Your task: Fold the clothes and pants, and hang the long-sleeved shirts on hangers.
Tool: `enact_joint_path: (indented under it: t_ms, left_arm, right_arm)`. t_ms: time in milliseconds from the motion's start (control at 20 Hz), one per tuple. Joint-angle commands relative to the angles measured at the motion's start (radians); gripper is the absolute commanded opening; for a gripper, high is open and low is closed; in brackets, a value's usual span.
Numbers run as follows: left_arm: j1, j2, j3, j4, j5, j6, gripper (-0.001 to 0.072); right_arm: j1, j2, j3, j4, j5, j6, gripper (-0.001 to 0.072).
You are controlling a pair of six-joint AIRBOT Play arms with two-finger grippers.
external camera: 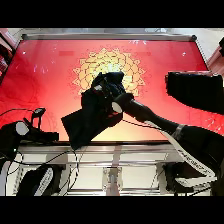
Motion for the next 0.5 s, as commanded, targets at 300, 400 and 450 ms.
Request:
enact_joint_path:
  t_ms: [300,400,450]
  left_arm:
    - [0.0,0.001,0.0,-0.22,0.016,0.243,0.0029]
    - [-0.001,0.001,0.0,-0.276,0.015,0.293,0.0029]
    - [-0.002,0.001,0.0,-0.284,0.014,0.3,0.0029]
  right_arm:
    - [-0.13,0.232,0.158,-0.25,0.416,-0.083,0.003]
    - [-0.22,0.281,0.158,-0.253,0.451,-0.084,0.003]
    - [-0.269,0.303,0.158,-0.253,0.463,-0.084,0.003]
